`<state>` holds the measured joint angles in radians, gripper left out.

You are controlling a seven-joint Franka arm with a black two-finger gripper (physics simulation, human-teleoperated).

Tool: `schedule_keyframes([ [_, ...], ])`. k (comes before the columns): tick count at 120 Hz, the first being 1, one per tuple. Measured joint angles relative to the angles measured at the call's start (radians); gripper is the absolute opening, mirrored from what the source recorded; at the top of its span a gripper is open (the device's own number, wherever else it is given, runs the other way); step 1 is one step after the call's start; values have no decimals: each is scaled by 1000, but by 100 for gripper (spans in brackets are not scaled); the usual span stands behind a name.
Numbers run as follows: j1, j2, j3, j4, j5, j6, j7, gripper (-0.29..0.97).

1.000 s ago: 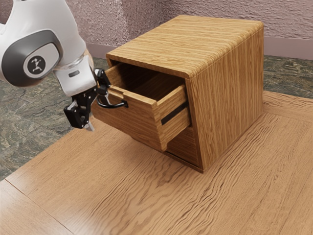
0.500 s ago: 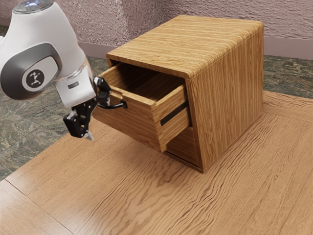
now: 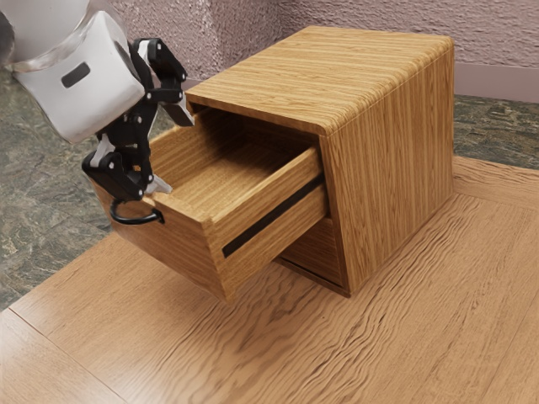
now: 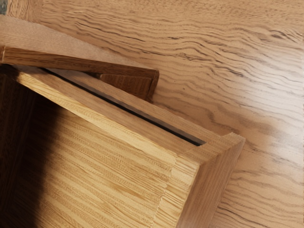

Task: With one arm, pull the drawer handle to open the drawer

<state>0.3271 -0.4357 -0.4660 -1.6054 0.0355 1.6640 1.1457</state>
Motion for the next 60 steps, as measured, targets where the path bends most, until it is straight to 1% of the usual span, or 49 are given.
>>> schedule_keyframes([
  [4, -3, 86, -56, 94, 9, -31, -54, 60],
  [8, -5, 152, -90, 162, 20, -62, -108, 61],
  [12, -6, 204, -108, 216, 29, -97, -164, 62],
  [17, -10, 239, -110, 250, 37, -133, -233, 63],
  [21, -67, 271, -39, 264, 42, -156, -285, 63],
  [25, -152, 315, 81, 280, 45, -172, -334, 64],
  [27, -179, 336, 138, 284, 46, -175, -357, 64],
  [31, -197, 368, 223, 290, 48, -180, -402, 64],
  [35, -188, 391, 277, 294, 50, -184, -444, 65],
  [43, -116, 409, 315, 310, 51, -195, -527, 65],
  [52, -34, 414, 325, 319, 50, -213, -620, 65],
  [60, 20, 417, 328, 319, 52, -226, -695, 66],
])
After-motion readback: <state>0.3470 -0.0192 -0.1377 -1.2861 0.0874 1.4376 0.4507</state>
